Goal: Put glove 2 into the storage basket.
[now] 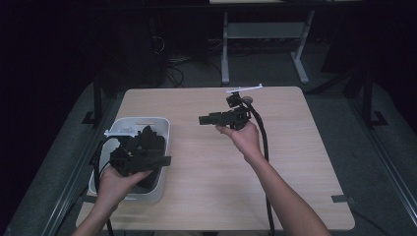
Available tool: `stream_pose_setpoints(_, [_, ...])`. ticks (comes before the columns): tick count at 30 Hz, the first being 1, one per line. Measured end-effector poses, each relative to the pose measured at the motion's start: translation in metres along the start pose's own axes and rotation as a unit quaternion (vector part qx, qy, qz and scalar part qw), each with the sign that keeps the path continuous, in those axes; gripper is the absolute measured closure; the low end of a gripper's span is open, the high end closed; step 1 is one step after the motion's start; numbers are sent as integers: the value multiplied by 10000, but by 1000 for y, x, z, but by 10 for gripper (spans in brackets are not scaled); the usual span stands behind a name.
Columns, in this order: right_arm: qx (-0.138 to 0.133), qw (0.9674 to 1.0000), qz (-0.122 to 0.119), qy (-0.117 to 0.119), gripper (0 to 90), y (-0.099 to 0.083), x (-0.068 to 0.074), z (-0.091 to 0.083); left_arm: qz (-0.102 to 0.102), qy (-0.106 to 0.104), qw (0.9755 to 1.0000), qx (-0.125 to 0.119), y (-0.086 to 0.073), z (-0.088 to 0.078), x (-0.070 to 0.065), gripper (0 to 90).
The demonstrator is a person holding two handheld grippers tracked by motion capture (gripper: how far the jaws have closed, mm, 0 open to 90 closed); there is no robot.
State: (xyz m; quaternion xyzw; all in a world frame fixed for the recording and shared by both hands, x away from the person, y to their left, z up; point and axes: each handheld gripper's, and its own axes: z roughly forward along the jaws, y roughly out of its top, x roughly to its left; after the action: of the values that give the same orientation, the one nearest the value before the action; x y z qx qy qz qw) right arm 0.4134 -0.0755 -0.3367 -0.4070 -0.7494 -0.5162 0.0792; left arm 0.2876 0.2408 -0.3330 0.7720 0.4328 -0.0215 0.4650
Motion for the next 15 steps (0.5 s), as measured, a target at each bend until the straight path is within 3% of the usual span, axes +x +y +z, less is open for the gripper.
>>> stream_pose_setpoints(15, [-126,9997,131,-178,364,-12,-18,-31,191,-161,9997,67,3,19,-18,357])
